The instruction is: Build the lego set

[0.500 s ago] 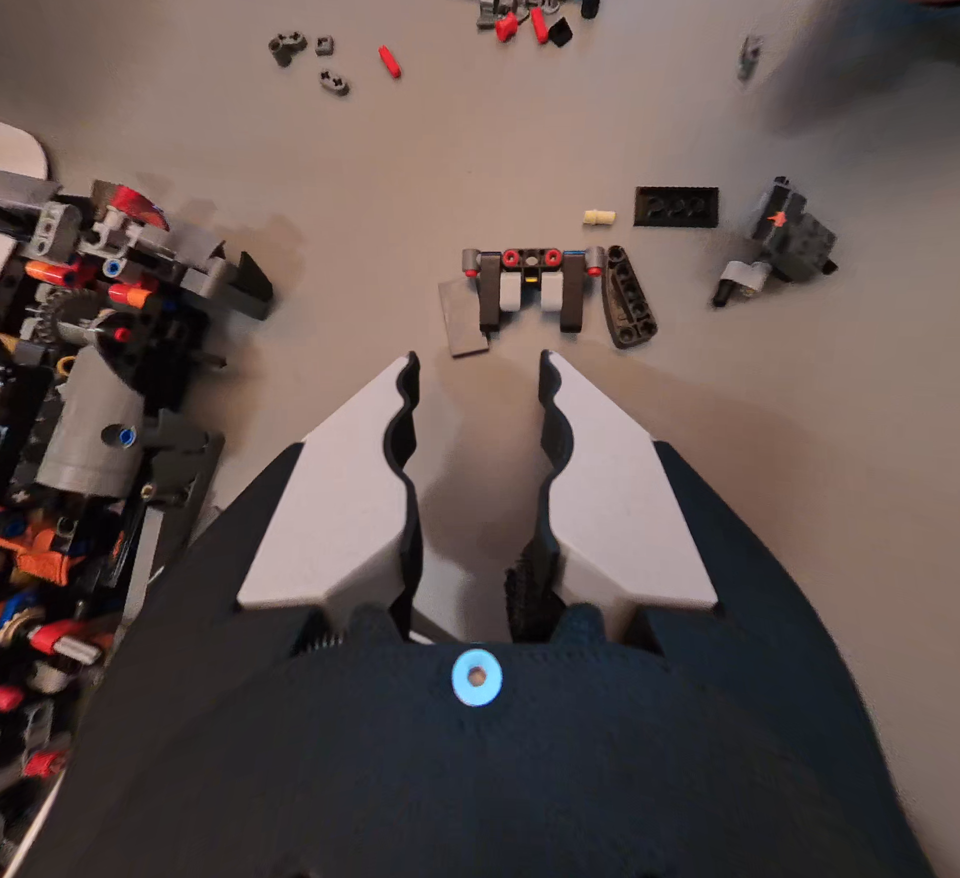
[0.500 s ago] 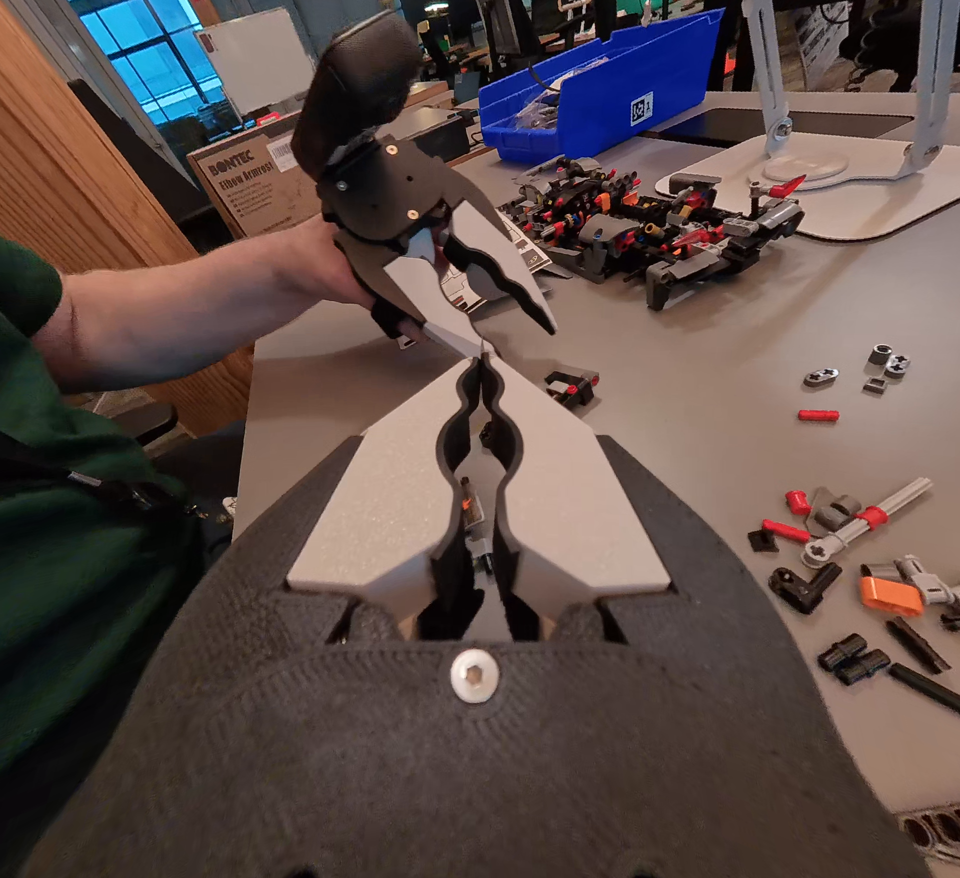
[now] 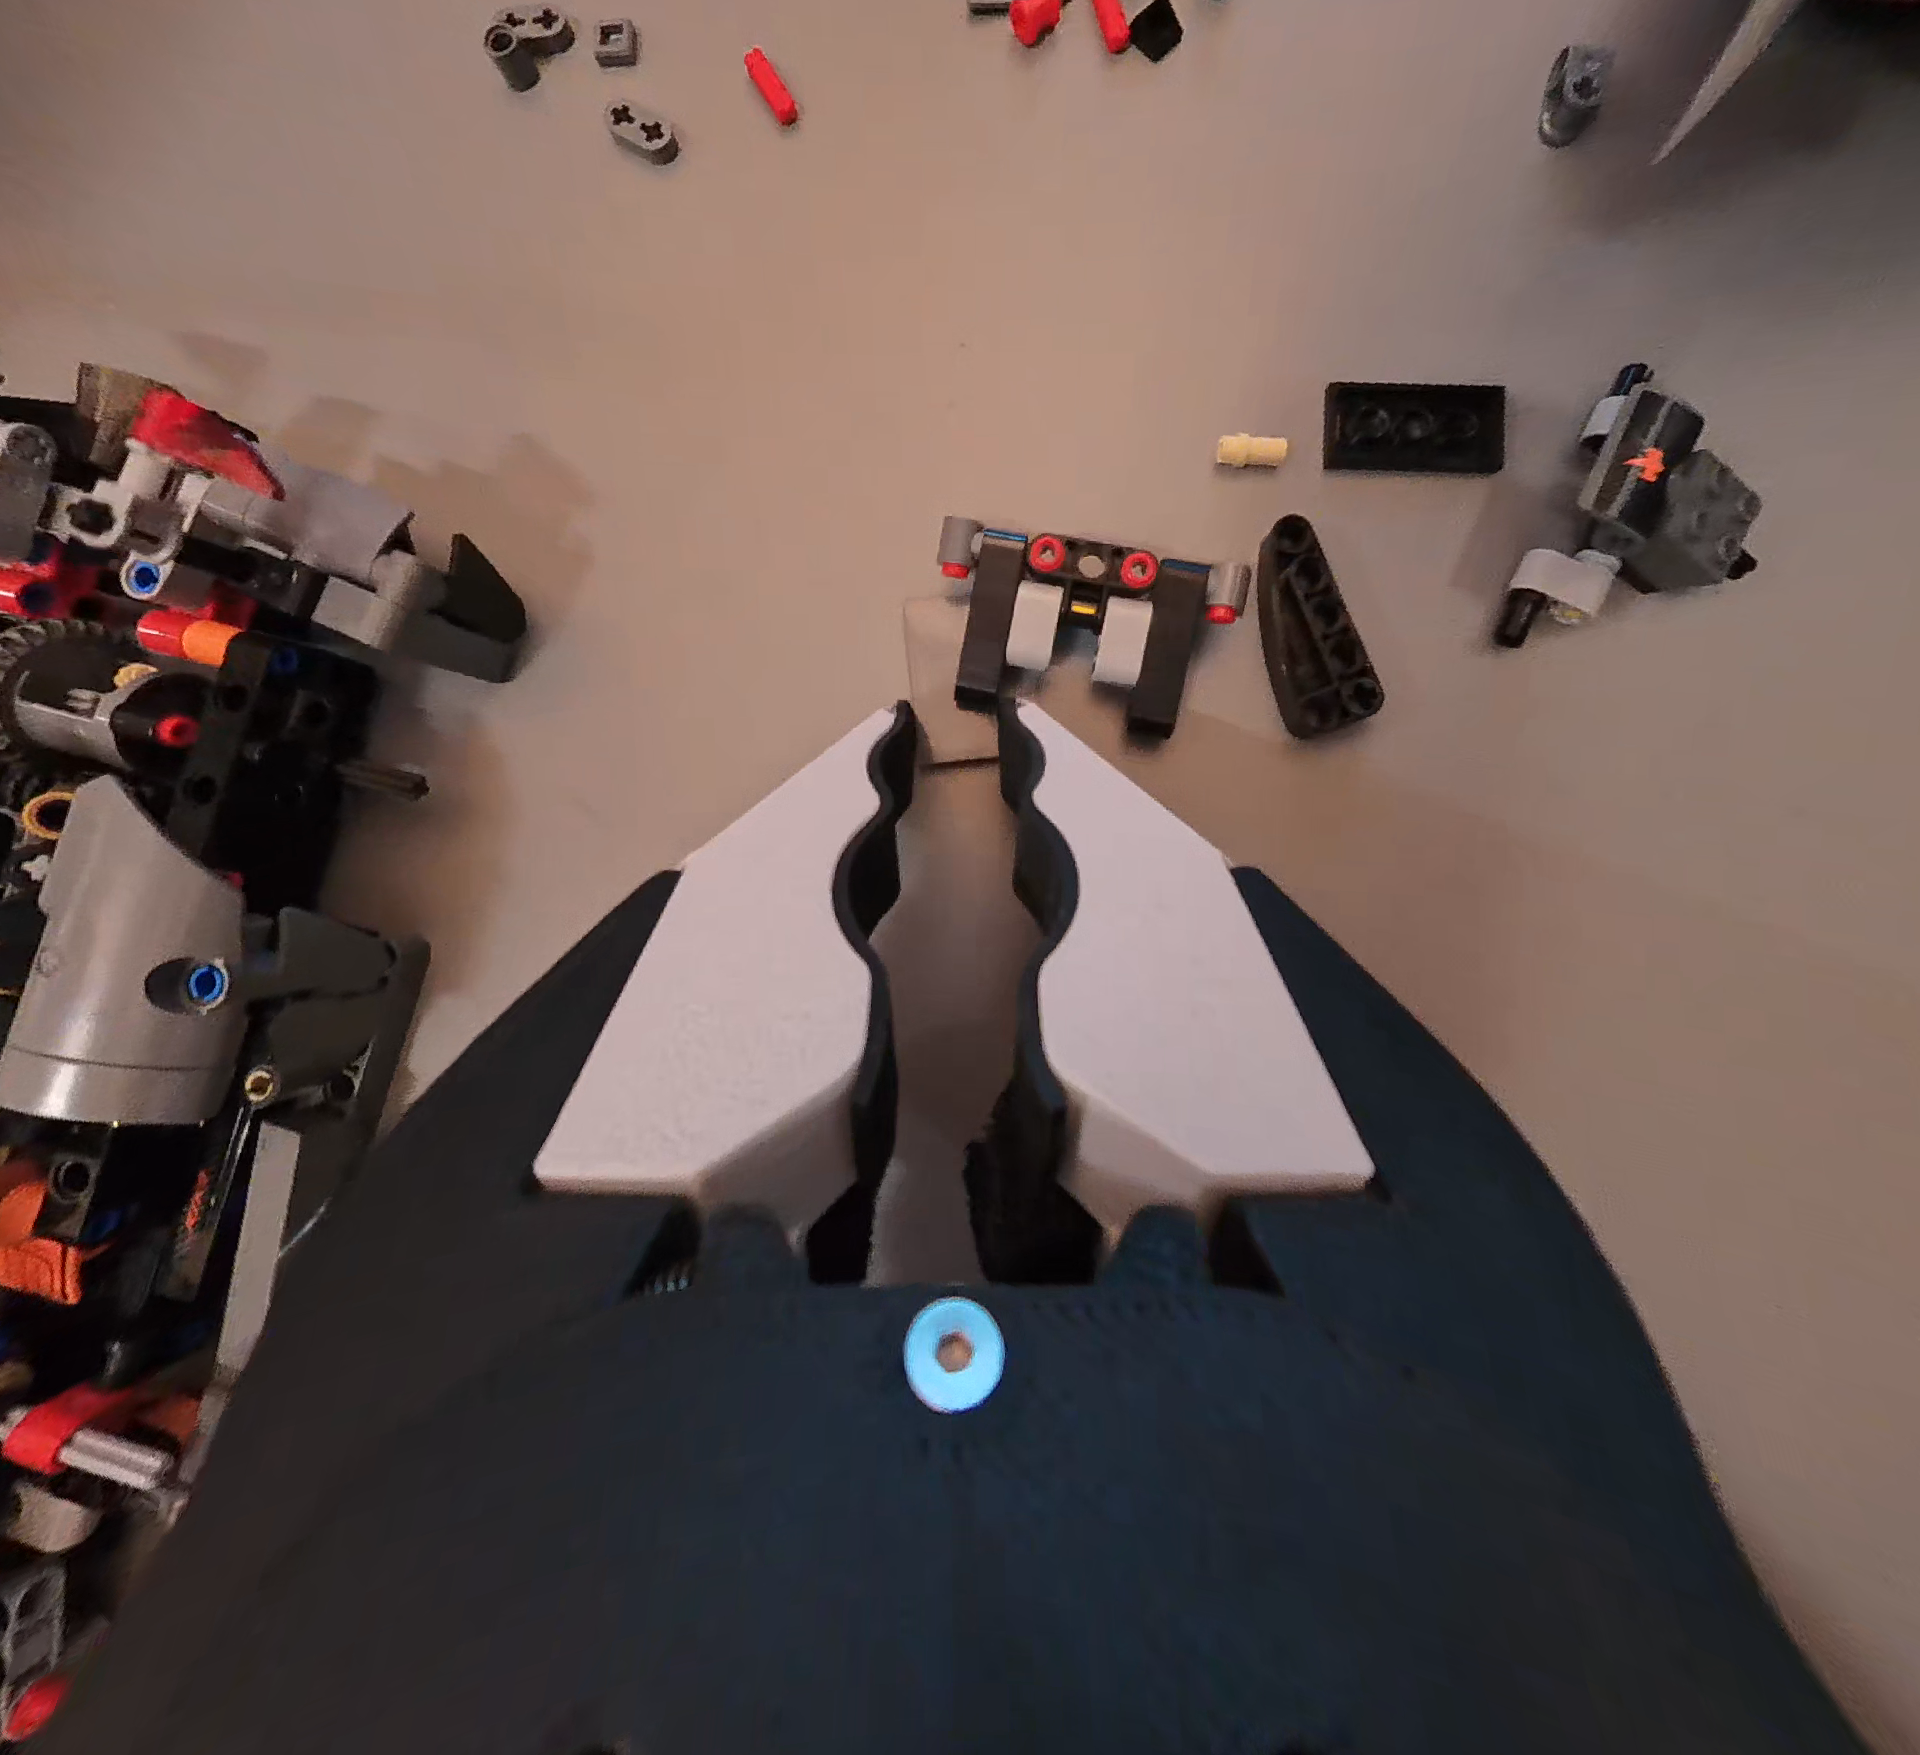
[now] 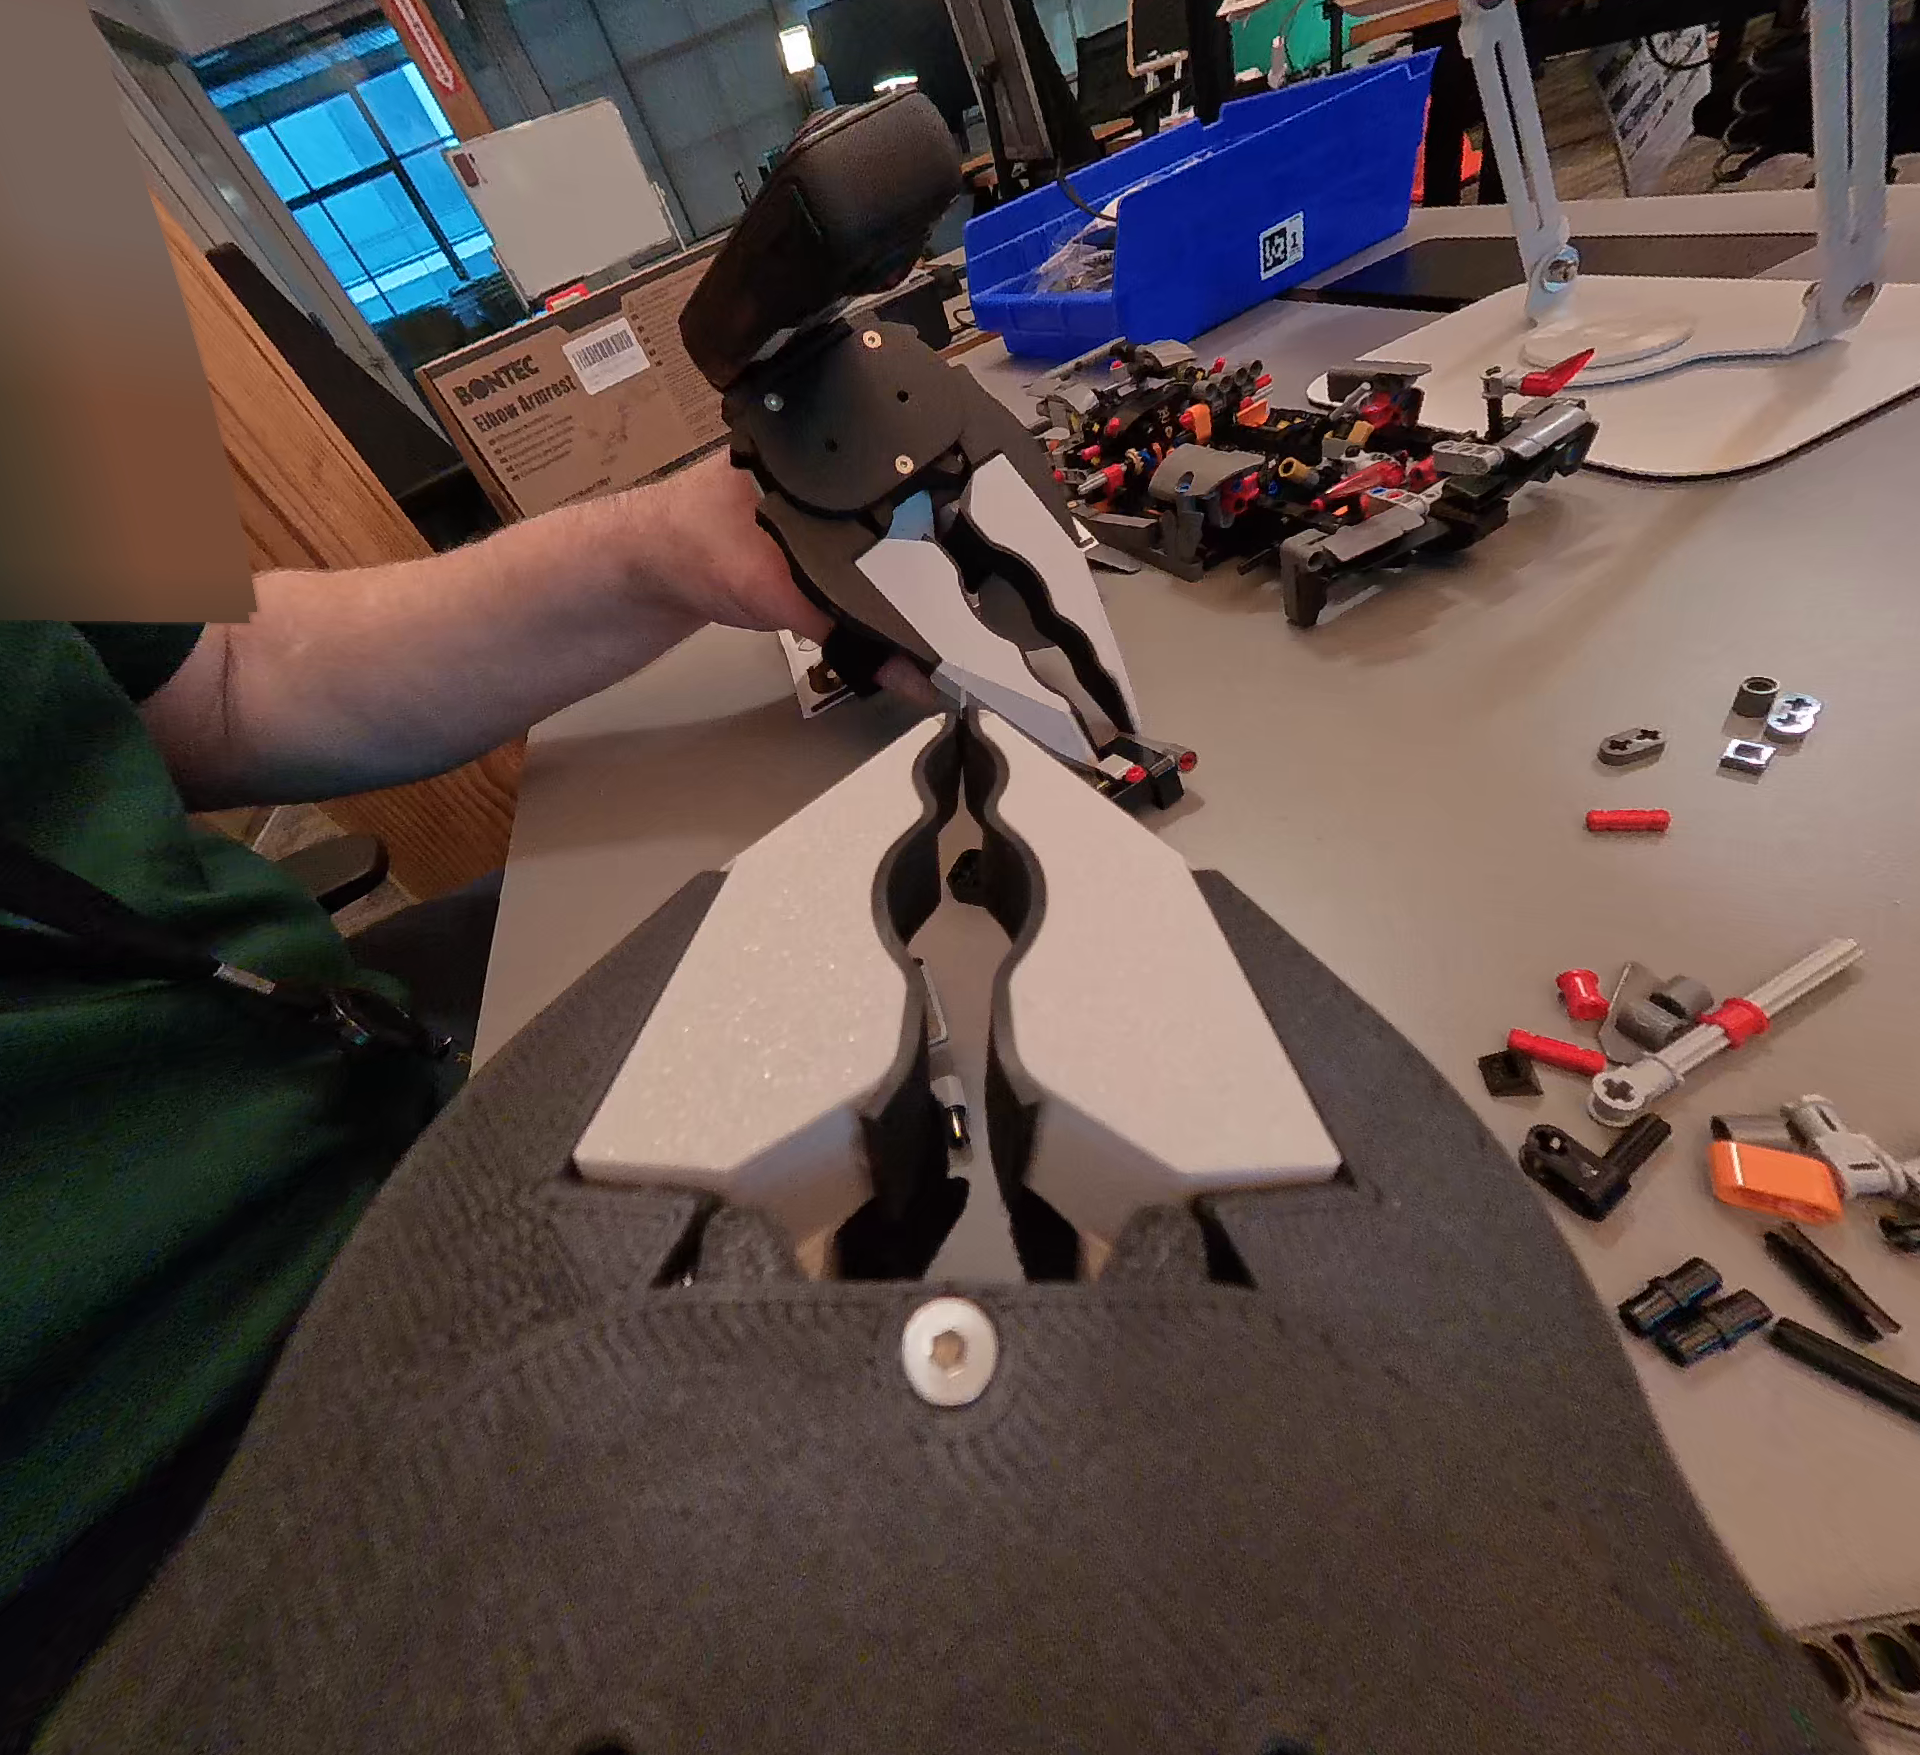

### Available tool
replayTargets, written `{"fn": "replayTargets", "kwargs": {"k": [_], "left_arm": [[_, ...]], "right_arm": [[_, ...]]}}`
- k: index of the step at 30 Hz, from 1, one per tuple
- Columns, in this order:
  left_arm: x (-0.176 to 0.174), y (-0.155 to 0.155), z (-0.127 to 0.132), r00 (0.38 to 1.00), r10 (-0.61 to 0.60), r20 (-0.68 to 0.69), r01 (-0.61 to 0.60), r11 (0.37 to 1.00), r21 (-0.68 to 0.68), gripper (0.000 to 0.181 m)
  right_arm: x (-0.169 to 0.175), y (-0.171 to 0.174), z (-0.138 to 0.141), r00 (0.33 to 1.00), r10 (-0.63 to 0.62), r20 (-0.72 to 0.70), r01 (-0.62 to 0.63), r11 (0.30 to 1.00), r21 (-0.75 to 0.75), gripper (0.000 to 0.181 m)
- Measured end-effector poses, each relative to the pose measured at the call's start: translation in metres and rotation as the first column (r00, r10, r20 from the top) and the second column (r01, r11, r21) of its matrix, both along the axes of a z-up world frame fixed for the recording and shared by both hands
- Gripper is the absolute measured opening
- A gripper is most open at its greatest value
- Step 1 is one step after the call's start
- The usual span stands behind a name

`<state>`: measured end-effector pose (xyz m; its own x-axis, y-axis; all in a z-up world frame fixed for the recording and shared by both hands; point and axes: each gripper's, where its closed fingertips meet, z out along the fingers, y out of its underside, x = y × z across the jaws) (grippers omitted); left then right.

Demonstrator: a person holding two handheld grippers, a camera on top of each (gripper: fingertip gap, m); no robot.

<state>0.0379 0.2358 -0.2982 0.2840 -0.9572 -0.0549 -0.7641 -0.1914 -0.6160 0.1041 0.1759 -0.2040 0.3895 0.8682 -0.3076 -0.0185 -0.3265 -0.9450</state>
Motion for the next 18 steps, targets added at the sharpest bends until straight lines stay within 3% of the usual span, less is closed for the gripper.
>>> {"fn": "replayTargets", "kwargs": {"k": [12,15,18], "left_arm": [[-0.047,-0.028,0.0,0.999,0.018,-0.045,-0.019,1.0,-0.012,0.014],[-0.057,-0.051,0.0,0.997,-0.063,-0.051,0.063,0.998,-0.018,0.014],[-0.058,-0.082,0.0,0.973,-0.226,-0.048,0.225,0.974,-0.011,0.014]], "right_arm": [[-0.004,-0.002,-0.003,1.0,0.015,0.027,-0.015,1.0,0.0,0.0],[-0.006,-0.004,-0.005,0.999,0.019,0.049,-0.019,1.0,0.002,0.0],[-0.013,-0.009,-0.01,0.994,0.044,0.104,-0.046,0.999,0.021,0.0]]}}
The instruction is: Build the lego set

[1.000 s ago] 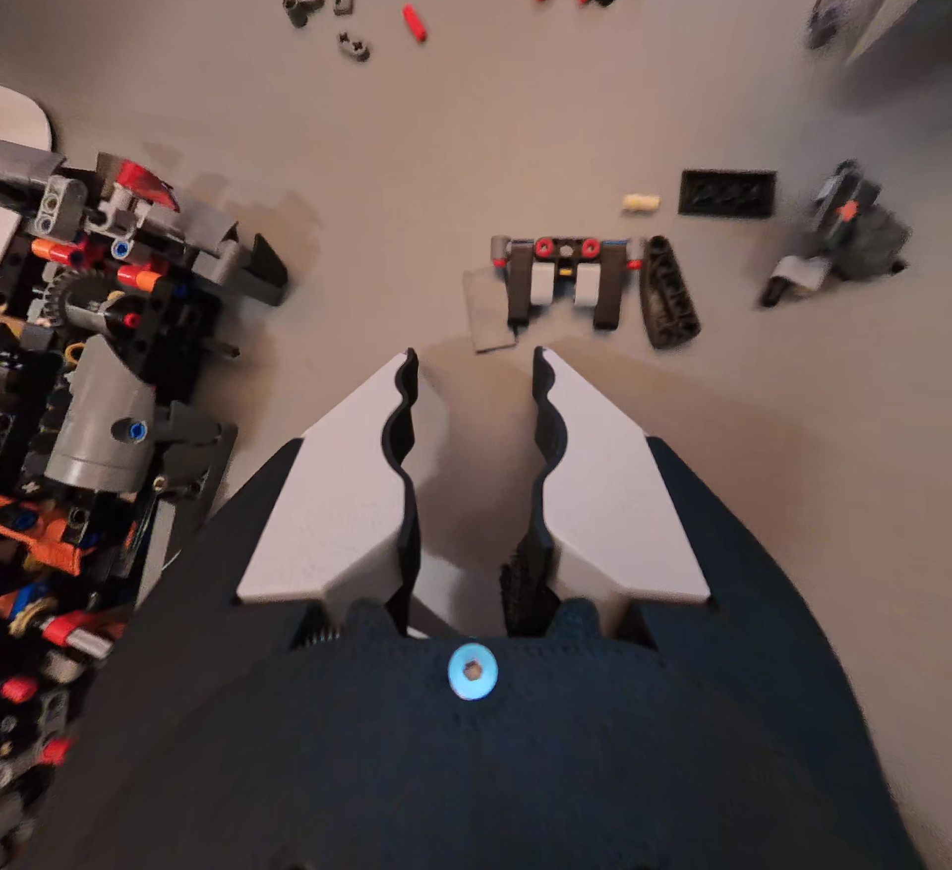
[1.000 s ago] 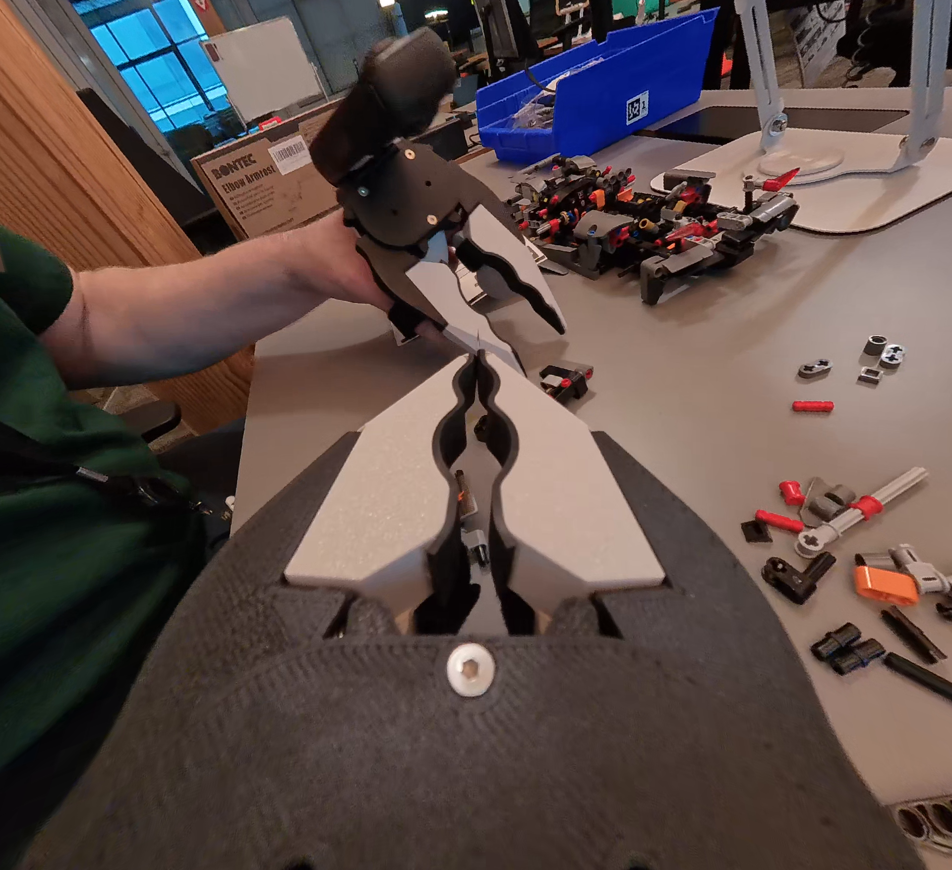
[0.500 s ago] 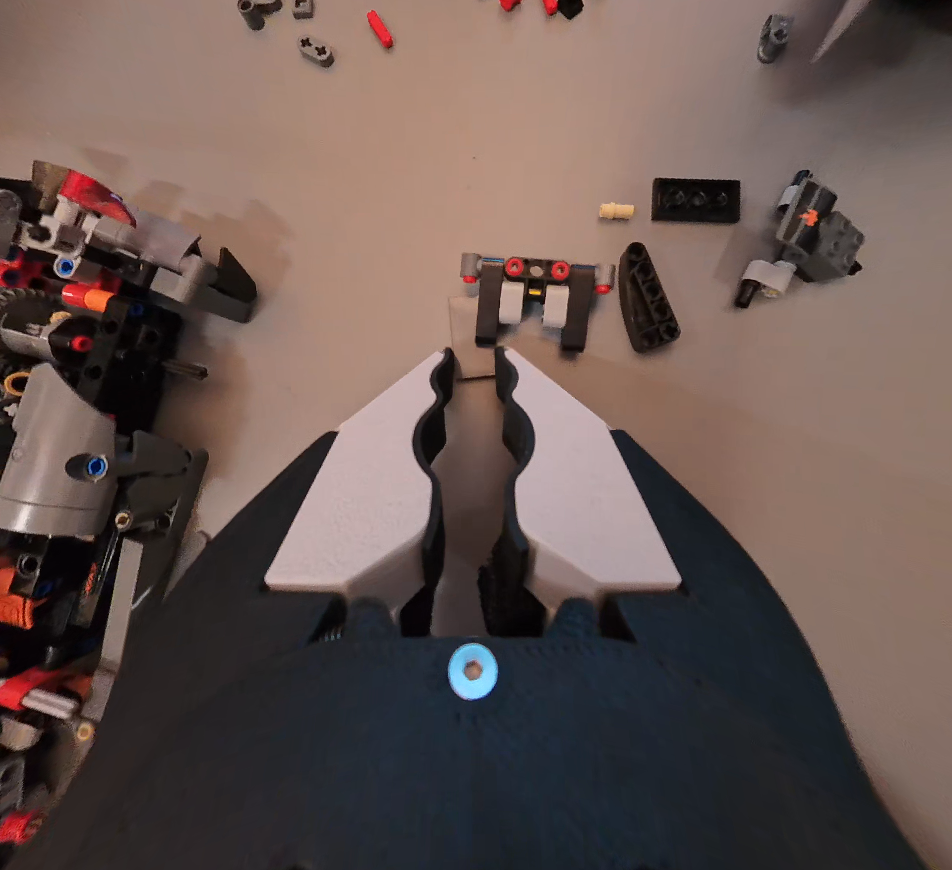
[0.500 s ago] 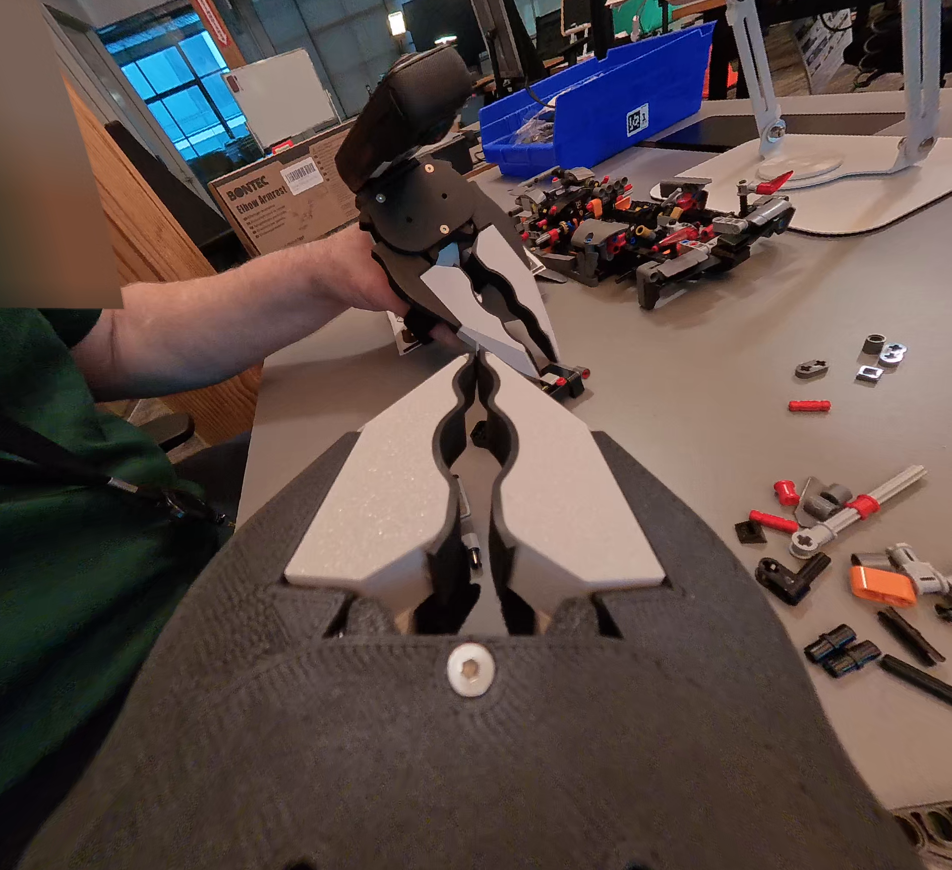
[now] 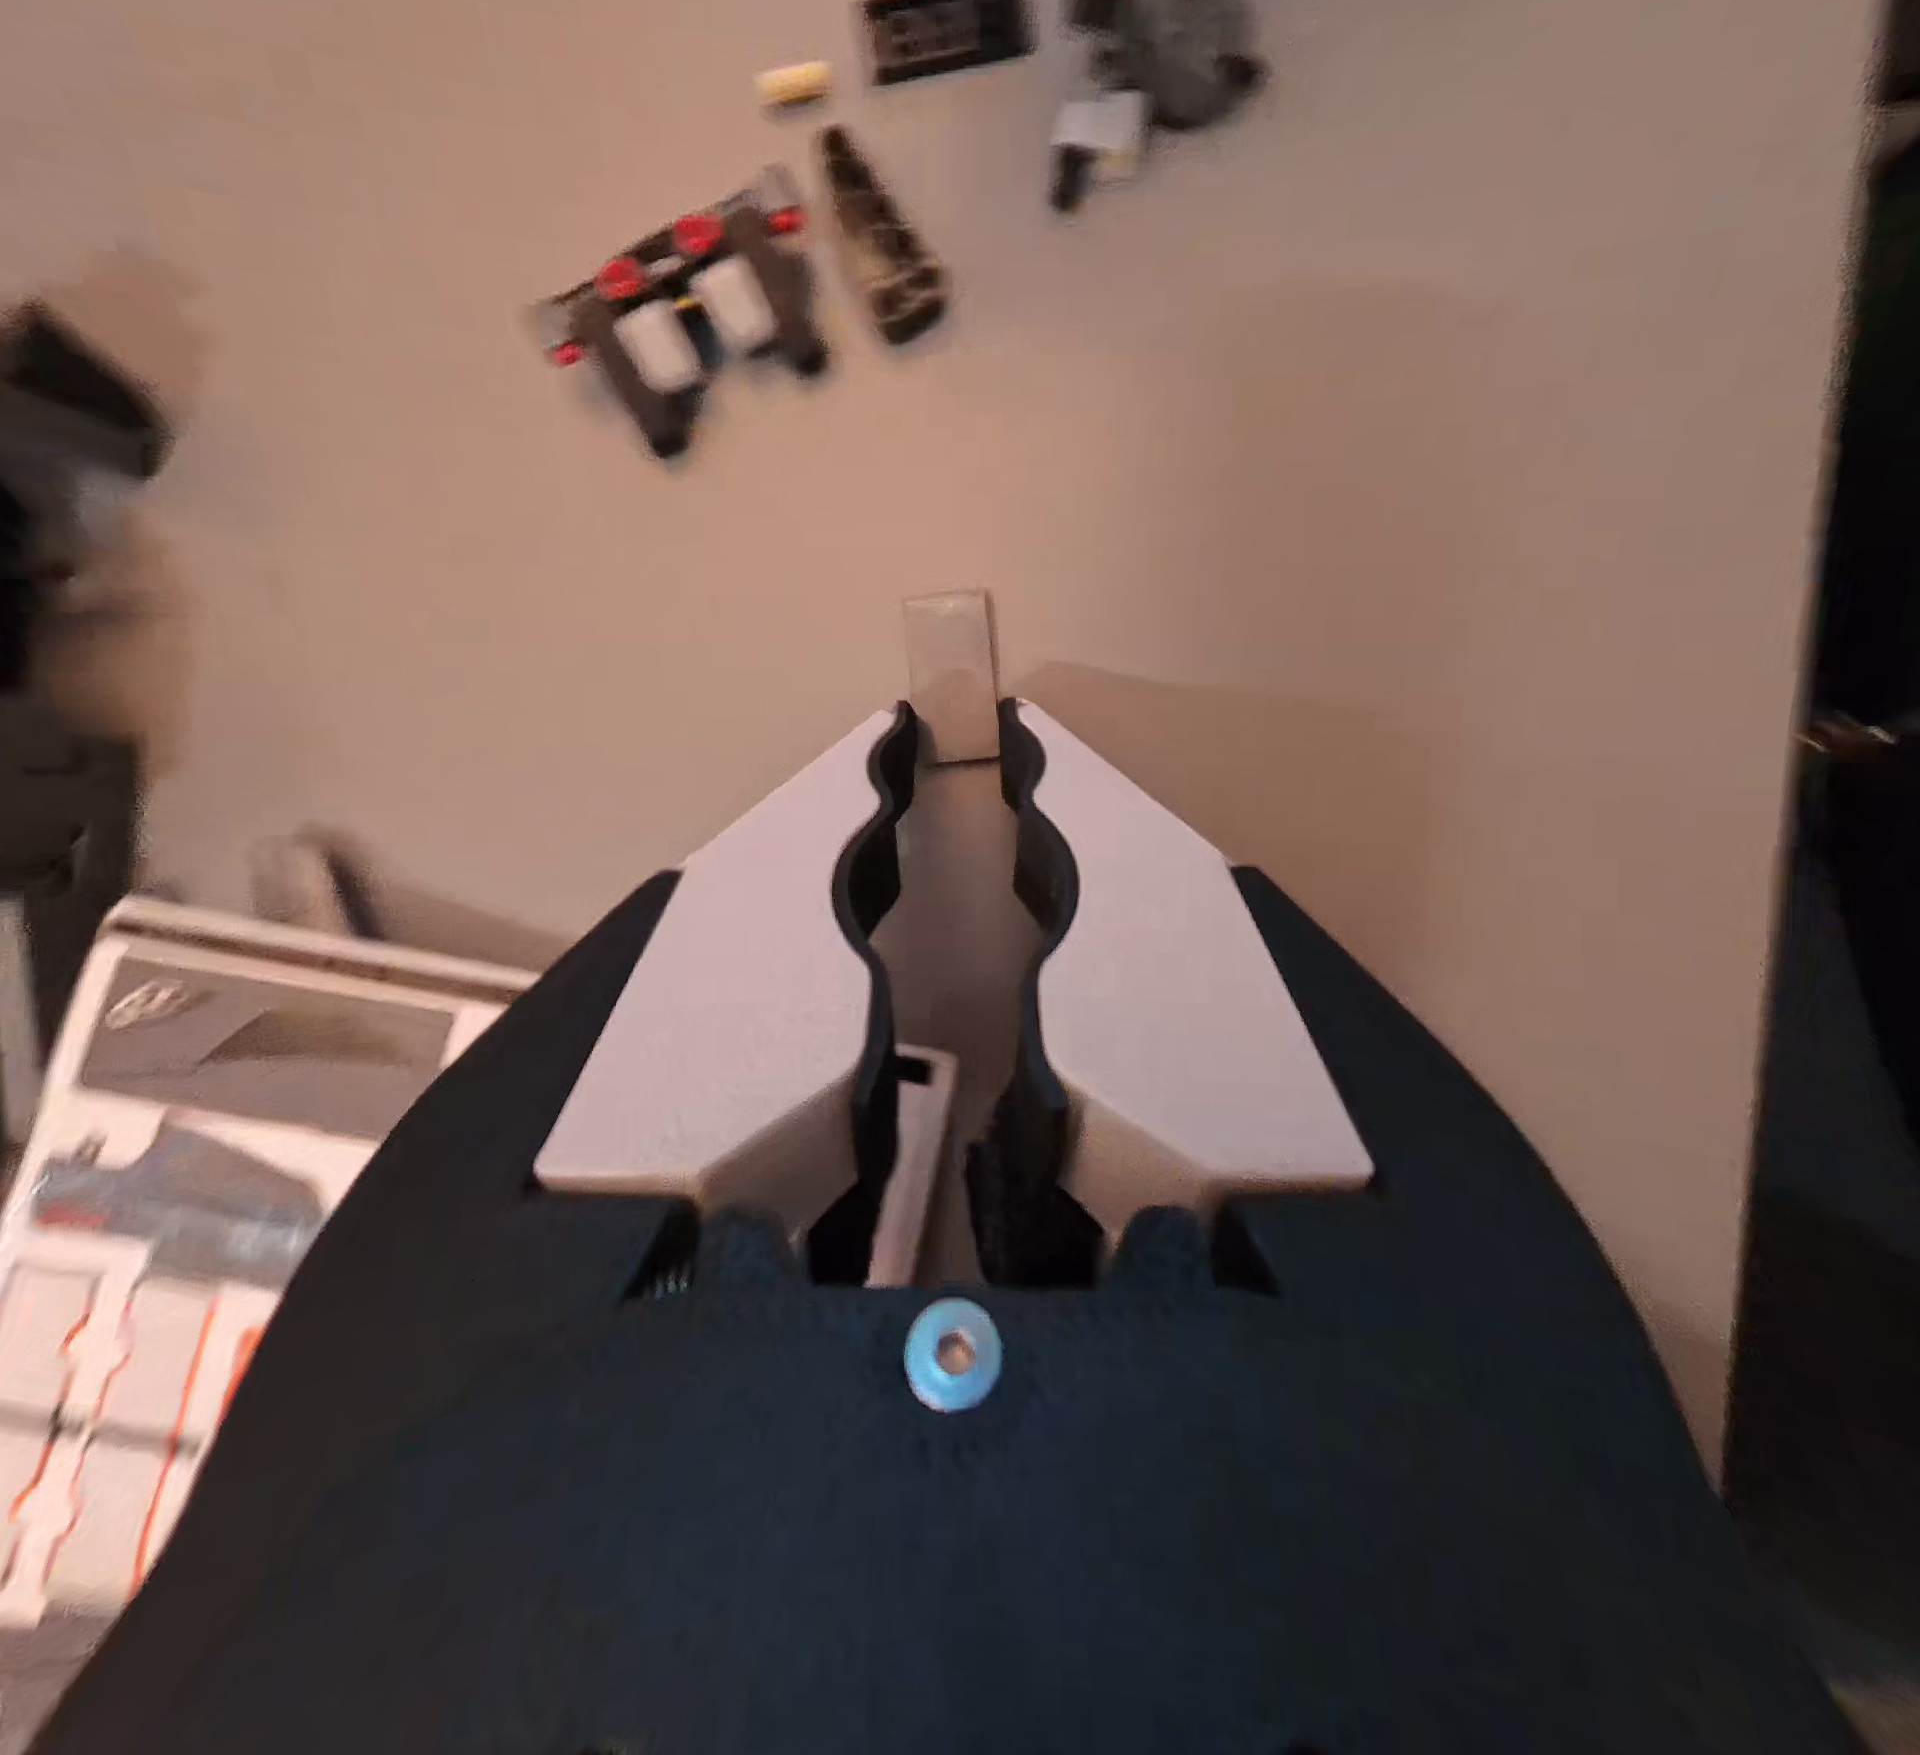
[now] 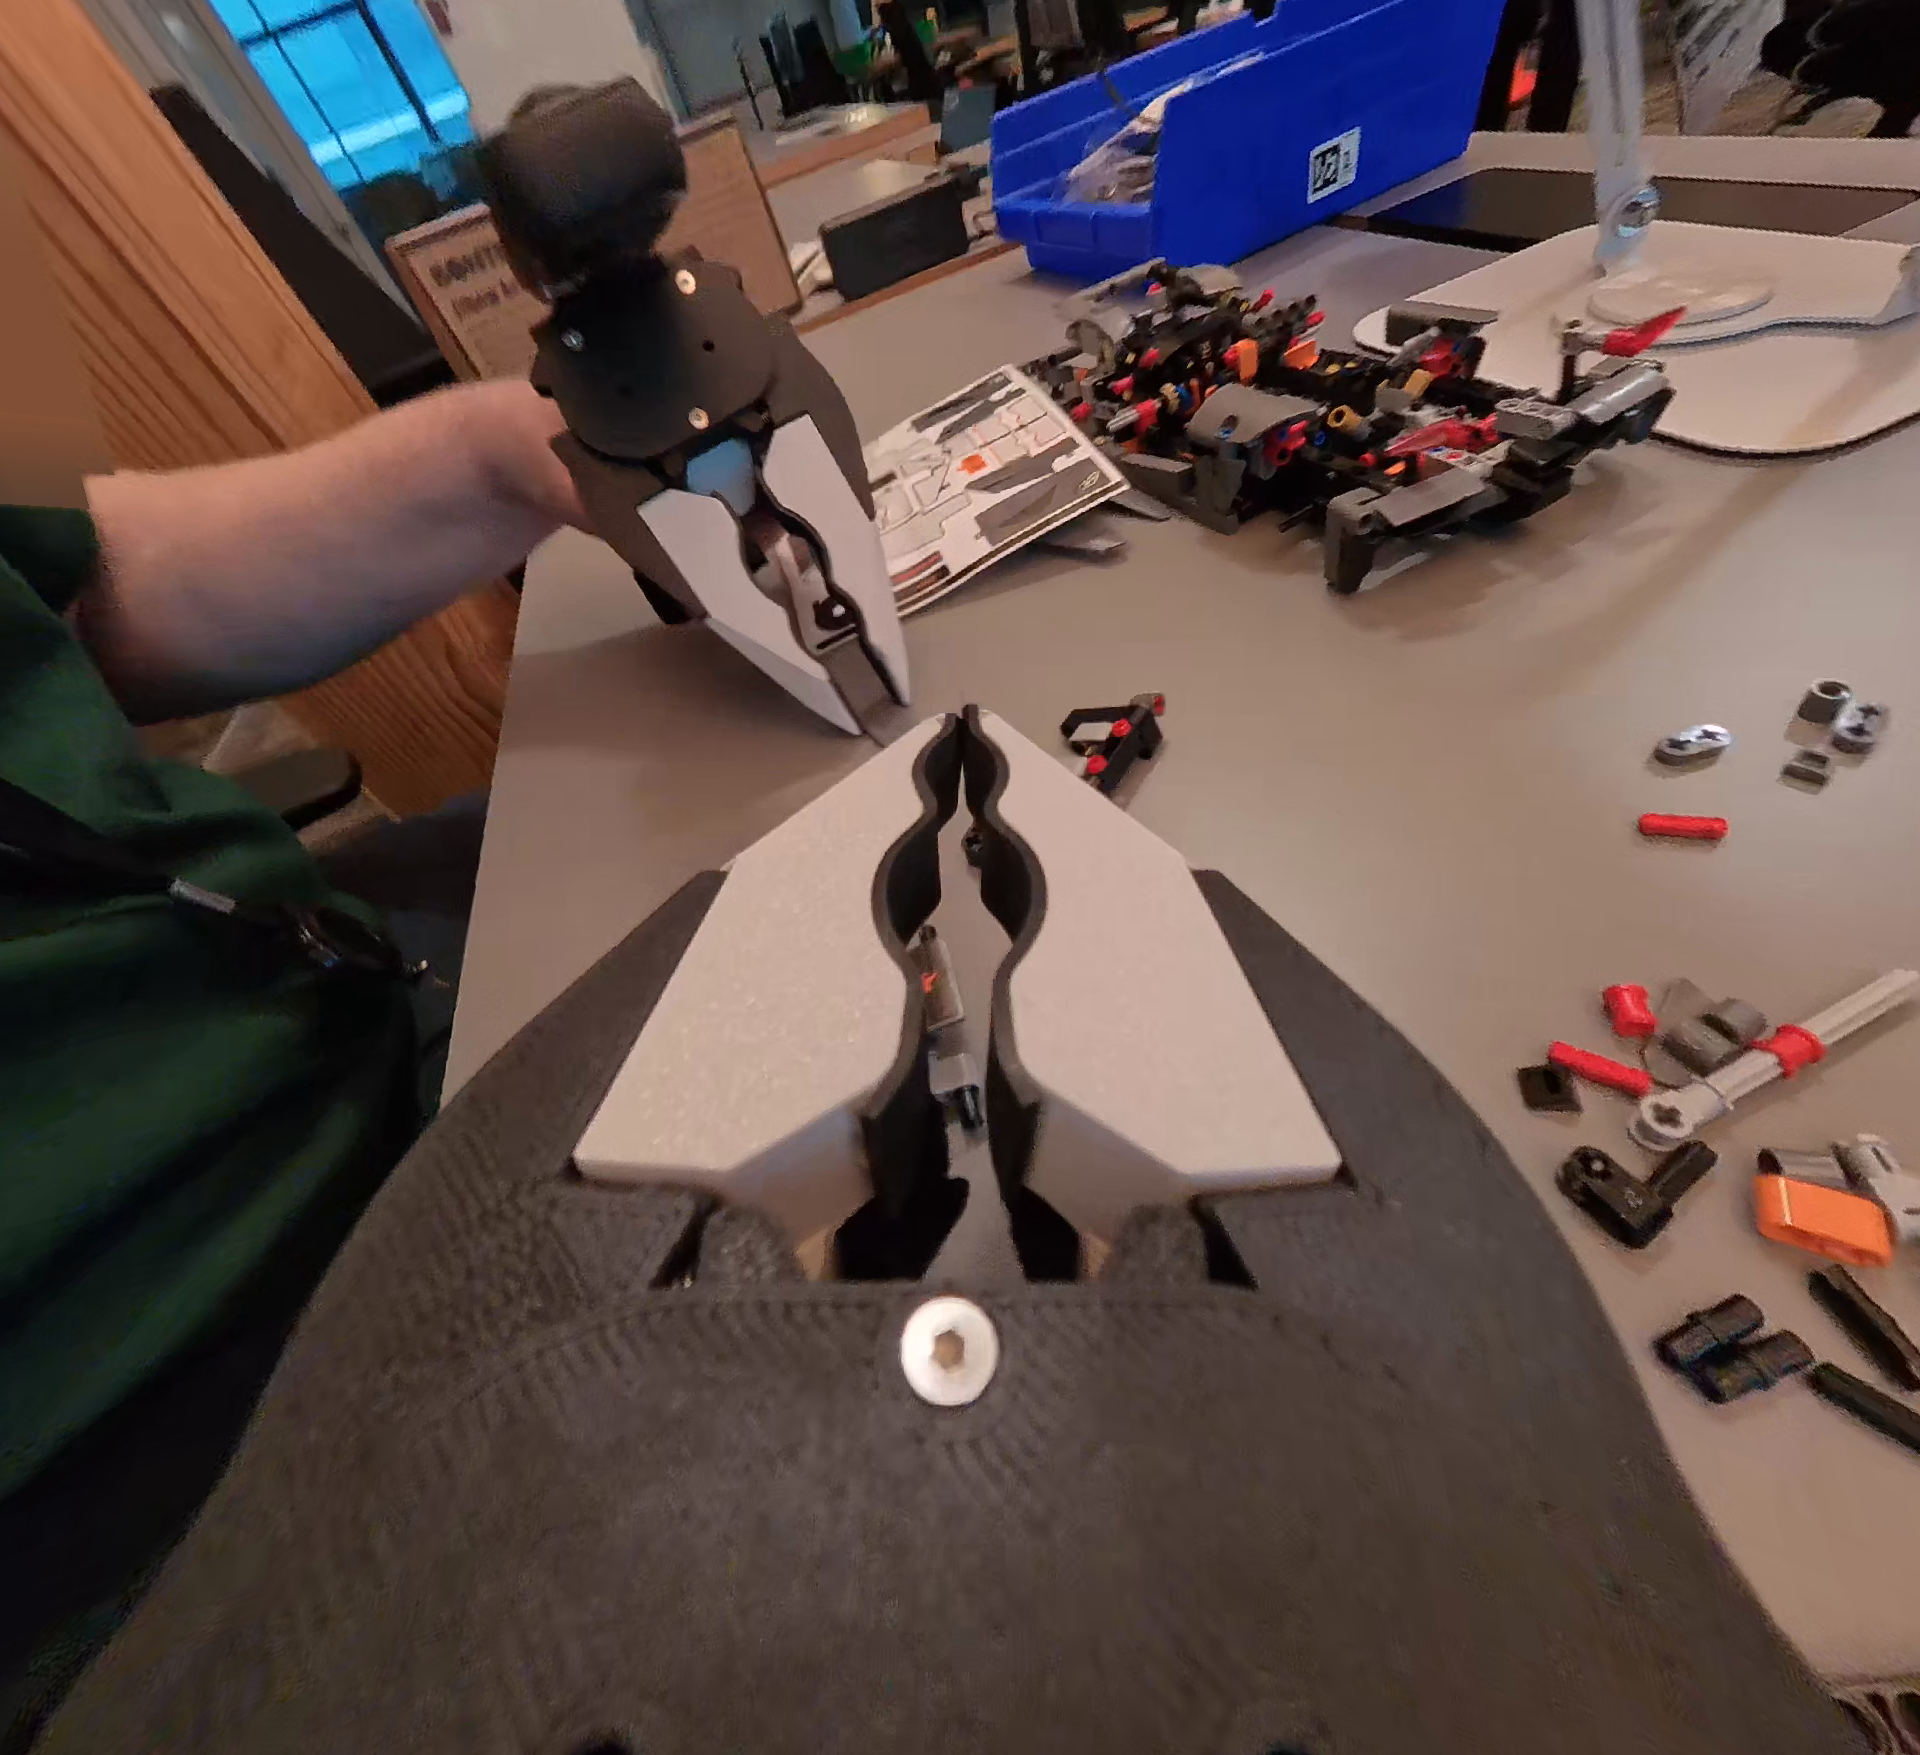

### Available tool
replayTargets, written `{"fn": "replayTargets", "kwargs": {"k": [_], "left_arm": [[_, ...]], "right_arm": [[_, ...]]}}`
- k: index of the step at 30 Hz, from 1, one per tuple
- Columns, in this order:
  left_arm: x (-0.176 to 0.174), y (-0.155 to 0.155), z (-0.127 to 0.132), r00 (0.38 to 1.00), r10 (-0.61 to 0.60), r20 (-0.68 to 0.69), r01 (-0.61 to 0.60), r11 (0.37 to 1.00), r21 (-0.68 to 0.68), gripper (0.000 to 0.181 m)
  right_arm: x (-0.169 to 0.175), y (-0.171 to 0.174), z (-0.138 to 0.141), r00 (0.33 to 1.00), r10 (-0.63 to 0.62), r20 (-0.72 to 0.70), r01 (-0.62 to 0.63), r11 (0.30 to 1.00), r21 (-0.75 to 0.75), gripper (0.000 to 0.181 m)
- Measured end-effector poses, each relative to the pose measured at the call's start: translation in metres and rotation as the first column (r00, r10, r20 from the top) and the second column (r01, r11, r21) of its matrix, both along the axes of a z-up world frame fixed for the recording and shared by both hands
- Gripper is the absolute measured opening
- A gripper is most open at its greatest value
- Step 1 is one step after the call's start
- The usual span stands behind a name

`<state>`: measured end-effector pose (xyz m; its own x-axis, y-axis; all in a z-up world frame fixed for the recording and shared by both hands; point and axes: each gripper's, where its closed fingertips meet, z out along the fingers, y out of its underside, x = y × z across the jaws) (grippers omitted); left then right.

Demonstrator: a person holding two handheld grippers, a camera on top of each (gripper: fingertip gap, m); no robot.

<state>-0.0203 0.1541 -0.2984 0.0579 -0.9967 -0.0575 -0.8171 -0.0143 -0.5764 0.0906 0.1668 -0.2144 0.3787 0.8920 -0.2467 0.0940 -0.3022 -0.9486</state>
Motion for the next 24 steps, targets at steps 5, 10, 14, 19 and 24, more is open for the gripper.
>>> {"fn": "replayTargets", "kwargs": {"k": [5,10,14,19,24], "left_arm": [[-0.003,-0.018,0.004,0.992,-0.119,0.029,0.119,0.993,0.015,0.036],[0.0,-0.013,0.04,0.96,0.074,0.269,-0.03,0.986,-0.164,0.04],[0.004,-0.019,0.075,0.829,0.303,0.47,-0.068,0.889,-0.453,0.031],[0.001,-0.03,0.09,0.709,0.491,0.506,-0.004,0.72,-0.694,0.025],[0.008,-0.034,0.09,0.647,0.59,0.483,0.039,0.607,-0.794,0.023]], "right_arm": [[-0.027,-0.021,-0.007,0.978,0.061,0.198,-0.097,0.979,0.179,0.0],[-0.054,-0.03,0.001,0.875,-0.104,0.472,-0.192,0.822,0.536,0.0],[-0.071,-0.033,0.006,0.805,-0.212,0.554,-0.277,0.692,0.666,0.0],[-0.086,-0.042,0.009,0.779,-0.26,0.57,-0.351,0.573,0.741,0.0],[-0.096,-0.05,0.011,0.774,-0.271,0.572,-0.395,0.5,0.771,0.0]]}}
